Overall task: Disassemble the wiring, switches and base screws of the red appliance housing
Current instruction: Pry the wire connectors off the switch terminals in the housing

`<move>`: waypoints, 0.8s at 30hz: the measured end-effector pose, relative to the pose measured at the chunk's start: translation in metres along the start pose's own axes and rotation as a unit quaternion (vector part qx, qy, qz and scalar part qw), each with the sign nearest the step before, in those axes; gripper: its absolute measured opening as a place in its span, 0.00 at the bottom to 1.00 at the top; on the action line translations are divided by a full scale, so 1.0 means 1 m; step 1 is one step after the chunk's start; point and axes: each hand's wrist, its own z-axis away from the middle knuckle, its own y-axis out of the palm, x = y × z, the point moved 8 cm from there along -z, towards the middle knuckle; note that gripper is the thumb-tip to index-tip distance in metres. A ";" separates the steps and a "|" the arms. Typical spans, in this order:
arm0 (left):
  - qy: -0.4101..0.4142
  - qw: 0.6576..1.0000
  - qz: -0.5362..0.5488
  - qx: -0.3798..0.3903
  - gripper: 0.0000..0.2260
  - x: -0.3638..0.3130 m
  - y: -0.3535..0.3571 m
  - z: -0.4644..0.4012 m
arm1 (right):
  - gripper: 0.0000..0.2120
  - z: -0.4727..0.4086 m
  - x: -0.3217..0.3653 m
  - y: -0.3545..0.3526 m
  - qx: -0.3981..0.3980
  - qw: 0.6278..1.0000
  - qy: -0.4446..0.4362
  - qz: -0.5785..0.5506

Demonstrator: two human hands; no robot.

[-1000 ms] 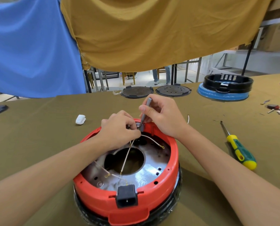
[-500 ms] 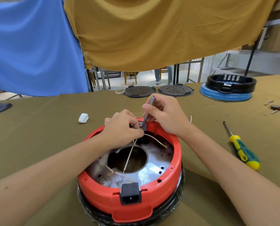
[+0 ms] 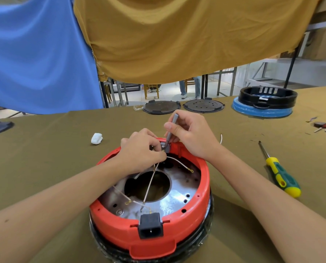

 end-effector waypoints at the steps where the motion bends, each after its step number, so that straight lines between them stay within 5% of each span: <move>1: 0.001 1.000 0.000 -0.001 0.10 0.000 0.000 0.000 | 0.07 0.000 -0.001 0.000 0.001 1.000 0.004 -0.006; 10: -0.001 1.000 0.008 0.009 0.11 -0.002 -0.002 0.002 | 0.08 0.000 -0.007 0.006 0.025 0.996 0.047 -0.065; 24: 0.087 0.981 0.174 0.022 0.06 -0.019 -0.009 0.009 | 0.12 0.006 -0.028 -0.040 -0.219 0.919 0.152 -0.291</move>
